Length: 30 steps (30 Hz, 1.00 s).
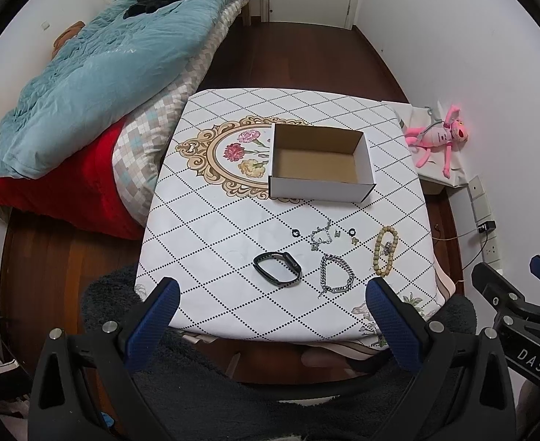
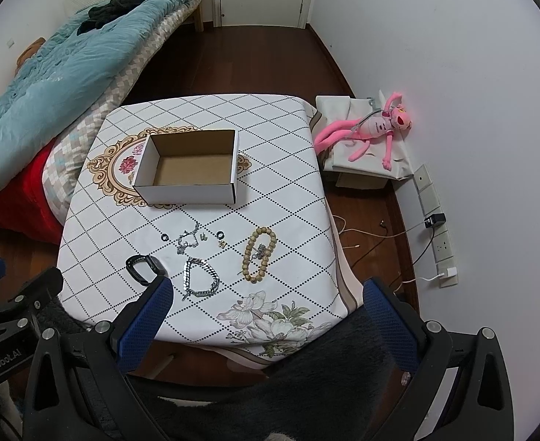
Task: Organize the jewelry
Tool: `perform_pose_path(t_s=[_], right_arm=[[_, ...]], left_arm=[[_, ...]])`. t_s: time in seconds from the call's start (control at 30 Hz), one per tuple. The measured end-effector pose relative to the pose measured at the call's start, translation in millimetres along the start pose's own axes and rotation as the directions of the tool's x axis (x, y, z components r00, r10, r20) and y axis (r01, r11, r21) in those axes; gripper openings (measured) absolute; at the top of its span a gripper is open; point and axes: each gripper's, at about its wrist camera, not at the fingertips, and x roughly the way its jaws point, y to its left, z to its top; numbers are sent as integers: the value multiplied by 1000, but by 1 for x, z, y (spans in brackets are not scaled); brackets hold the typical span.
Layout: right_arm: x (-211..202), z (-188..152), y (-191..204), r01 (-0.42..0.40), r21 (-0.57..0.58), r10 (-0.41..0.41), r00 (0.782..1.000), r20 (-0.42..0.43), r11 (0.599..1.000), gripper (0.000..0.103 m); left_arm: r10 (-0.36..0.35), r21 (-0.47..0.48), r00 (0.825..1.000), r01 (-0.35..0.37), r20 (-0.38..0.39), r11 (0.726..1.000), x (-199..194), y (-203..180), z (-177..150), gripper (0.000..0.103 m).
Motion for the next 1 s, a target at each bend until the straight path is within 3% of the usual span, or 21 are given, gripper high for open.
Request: perform_pose_path(t_s=[1.0], right_arm=[[-6, -1, -1, 8, -4, -8, 1000, 13, 1000, 103]], left_arm=[[-8, -4, 1000, 8, 1, 1000, 0, -3, -2, 103]])
